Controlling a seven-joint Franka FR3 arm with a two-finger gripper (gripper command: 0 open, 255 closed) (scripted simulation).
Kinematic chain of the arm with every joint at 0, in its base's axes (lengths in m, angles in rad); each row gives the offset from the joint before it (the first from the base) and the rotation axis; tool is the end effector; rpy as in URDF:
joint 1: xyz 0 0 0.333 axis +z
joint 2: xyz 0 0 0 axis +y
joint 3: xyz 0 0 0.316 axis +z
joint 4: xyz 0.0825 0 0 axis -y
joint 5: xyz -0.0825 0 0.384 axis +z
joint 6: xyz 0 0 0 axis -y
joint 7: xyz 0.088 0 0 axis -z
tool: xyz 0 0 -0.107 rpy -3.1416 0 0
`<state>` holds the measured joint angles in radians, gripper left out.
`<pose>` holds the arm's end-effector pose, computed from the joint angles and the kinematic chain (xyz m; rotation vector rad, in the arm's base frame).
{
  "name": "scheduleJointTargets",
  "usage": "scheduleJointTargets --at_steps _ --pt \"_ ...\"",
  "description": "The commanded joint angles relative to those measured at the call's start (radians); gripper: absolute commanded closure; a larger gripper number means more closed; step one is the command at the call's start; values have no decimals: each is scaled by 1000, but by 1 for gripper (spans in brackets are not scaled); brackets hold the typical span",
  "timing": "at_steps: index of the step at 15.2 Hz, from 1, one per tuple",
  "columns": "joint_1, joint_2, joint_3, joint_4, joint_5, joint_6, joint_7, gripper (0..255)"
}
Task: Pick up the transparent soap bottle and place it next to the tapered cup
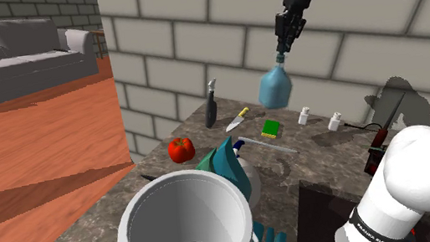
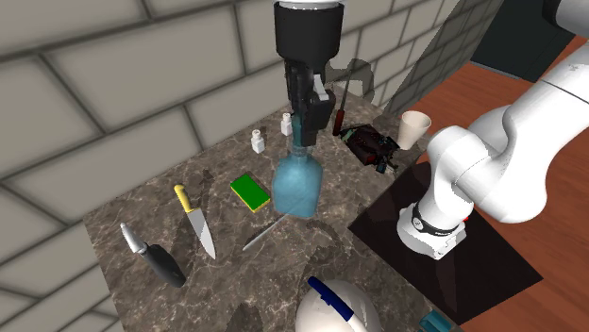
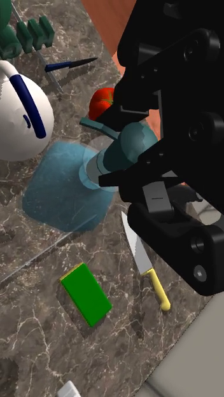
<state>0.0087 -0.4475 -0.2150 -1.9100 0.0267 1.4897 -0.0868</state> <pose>0.3923 -0.1022 0.6678 -3.0221 0.1472 -0.0519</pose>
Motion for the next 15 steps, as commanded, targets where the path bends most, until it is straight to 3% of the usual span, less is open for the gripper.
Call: scheduleJointTargets --at_steps 1,8,15 --pt "1 7 0 33 2 -25 1 255" --pt "6 47 -3 159 9 -112 4 255" --pt "-39 -158 -44 17 -54 -175 -69 255"
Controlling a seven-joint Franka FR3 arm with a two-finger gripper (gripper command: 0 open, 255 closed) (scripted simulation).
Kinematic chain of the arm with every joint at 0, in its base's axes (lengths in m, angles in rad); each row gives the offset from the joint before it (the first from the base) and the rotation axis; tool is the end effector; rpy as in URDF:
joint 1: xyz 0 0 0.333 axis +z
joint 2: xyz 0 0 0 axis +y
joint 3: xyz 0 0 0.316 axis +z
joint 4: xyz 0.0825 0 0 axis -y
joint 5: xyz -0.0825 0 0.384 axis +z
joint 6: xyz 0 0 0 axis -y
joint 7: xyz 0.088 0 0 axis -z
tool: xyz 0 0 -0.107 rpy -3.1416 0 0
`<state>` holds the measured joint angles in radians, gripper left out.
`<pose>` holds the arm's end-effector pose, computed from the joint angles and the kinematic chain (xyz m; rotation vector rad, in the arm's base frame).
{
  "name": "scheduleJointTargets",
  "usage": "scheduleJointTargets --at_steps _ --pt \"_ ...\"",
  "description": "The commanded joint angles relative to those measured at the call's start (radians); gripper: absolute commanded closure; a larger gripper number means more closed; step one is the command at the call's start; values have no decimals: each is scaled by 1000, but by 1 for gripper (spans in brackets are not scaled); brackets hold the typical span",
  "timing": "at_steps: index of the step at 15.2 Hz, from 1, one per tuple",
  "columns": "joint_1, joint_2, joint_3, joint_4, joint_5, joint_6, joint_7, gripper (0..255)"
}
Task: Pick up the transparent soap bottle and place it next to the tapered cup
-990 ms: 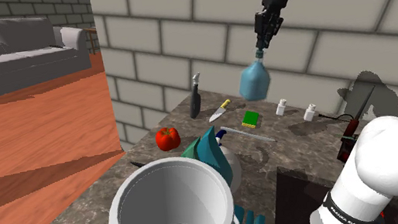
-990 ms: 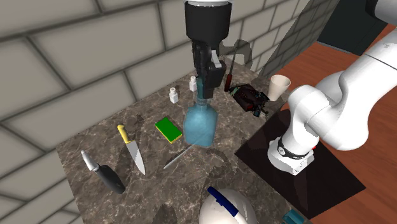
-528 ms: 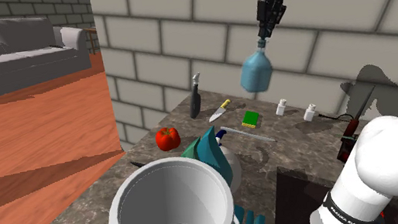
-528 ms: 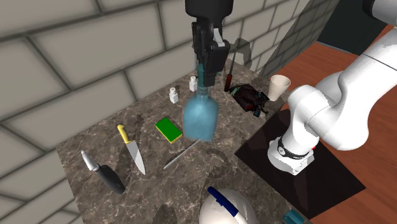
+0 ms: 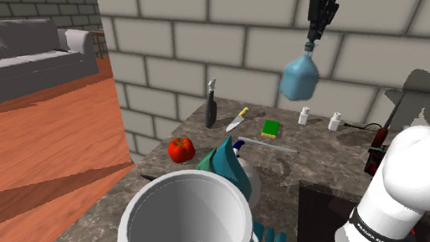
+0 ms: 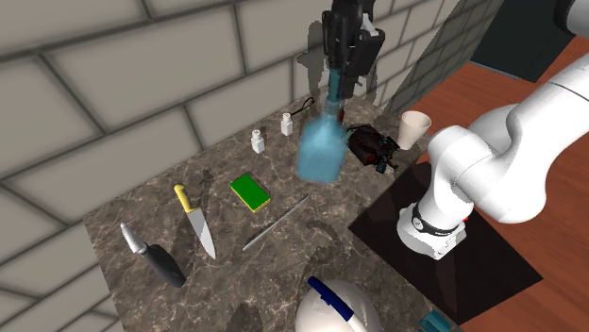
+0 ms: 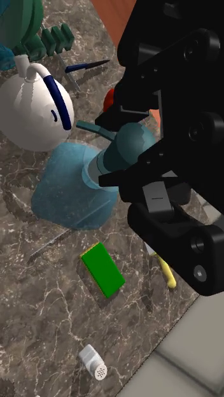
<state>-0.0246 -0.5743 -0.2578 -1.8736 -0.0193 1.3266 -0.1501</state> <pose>0.3188 -0.1359 0.7119 -3.0219 0.1481 -0.0529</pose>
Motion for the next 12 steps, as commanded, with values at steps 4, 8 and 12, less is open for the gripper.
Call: scheduleJointTargets --at_steps 4,8,12 --pt "-33 -135 -32 -71 -51 -62 -55 255" --pt "-61 -228 -67 -103 -100 -120 -111 255" --pt "-85 -310 -107 -116 -155 -183 -172 255"
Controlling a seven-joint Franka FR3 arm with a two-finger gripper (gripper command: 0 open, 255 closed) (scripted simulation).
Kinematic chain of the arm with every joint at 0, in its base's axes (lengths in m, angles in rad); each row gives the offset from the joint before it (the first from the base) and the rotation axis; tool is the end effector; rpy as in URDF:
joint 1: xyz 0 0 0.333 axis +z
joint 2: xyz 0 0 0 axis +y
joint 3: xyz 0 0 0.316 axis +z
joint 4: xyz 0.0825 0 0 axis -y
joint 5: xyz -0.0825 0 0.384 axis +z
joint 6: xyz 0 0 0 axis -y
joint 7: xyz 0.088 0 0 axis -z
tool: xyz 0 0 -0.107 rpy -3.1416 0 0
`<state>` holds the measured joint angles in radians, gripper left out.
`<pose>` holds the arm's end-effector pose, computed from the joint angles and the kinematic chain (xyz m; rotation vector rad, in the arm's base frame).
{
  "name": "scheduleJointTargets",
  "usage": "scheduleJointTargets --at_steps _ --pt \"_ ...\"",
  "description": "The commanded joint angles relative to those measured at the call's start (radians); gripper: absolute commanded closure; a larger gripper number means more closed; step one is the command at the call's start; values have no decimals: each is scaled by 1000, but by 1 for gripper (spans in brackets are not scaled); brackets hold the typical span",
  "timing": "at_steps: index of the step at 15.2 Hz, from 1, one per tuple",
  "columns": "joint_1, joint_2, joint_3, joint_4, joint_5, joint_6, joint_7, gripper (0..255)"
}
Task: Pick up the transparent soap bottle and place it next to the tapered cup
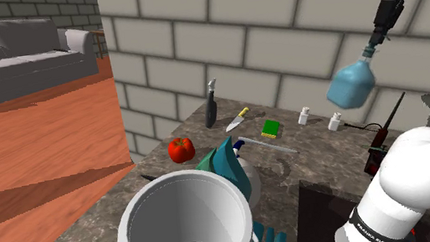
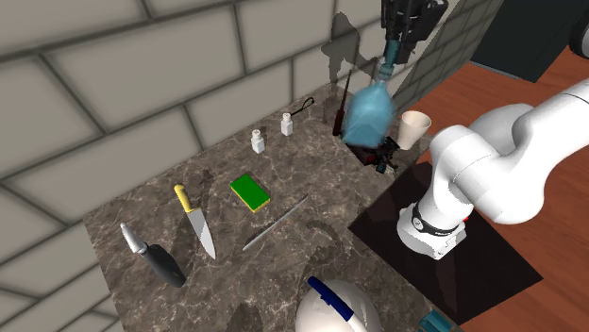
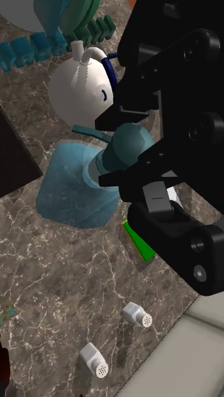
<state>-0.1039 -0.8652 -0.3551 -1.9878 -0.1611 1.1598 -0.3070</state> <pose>0.1722 -0.1949 0.7124 -3.0224 0.1479 -0.0529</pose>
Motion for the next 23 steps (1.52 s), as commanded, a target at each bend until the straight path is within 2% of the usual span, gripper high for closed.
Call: scheduleJointTargets --at_steps 1,13,23 --pt "-11 -38 -20 -2 -29 -33 -32 255" --pt "-53 -200 -159 82 -247 -228 -268 255" --pt "-32 -255 -279 267 -487 -371 -524 255"
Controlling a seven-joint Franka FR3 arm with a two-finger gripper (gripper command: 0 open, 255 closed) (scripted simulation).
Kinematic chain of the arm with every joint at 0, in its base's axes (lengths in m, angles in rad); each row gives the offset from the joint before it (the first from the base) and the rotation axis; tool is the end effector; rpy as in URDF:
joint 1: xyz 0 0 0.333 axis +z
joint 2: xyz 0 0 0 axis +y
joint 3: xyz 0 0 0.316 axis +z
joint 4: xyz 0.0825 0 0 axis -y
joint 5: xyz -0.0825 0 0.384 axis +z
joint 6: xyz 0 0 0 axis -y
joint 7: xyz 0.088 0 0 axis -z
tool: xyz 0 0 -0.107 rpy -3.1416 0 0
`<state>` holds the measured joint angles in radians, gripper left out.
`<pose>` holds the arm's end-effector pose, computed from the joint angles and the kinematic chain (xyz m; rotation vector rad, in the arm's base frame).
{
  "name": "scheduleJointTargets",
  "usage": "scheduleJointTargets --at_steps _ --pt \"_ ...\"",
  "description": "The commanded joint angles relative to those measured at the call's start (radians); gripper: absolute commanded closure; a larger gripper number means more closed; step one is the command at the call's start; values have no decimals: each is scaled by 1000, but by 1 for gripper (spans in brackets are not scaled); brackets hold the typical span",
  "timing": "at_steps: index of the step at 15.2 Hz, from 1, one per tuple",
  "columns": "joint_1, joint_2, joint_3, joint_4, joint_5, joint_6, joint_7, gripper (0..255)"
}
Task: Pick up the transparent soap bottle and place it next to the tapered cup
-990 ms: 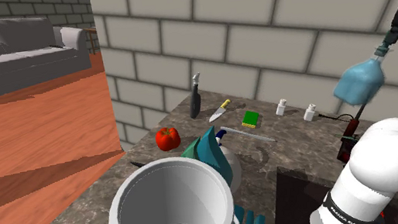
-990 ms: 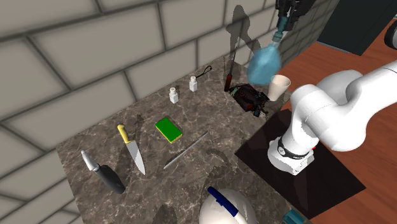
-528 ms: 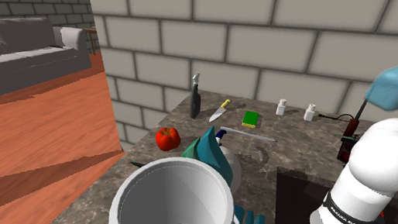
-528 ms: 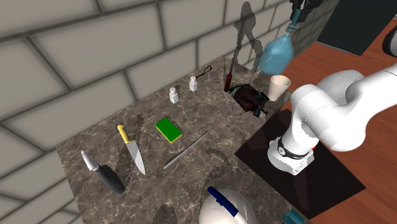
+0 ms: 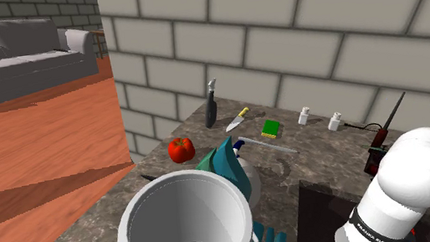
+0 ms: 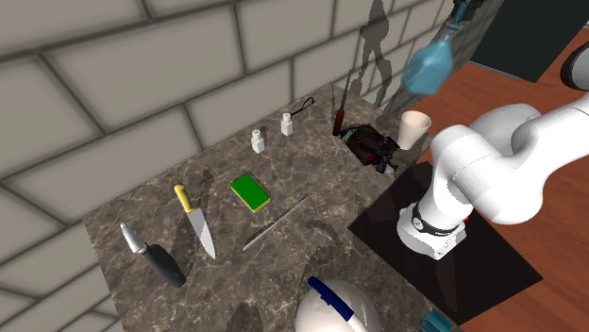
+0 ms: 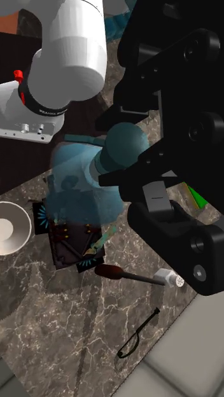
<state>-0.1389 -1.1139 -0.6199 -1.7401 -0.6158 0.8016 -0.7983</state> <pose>-0.1054 -0.3118 0.7149 -3.0221 0.1472 -0.0548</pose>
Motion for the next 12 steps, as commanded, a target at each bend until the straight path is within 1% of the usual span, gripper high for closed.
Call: scheduleJointTargets --at_steps 1,8,11,12 --pt "9 -8 -26 43 -59 -25 -62 255" --pt "58 6 -117 242 -262 -91 -300 255" --pt "89 27 -164 346 -354 -107 -418 255" --pt "109 41 -193 407 -402 -111 -484 255"
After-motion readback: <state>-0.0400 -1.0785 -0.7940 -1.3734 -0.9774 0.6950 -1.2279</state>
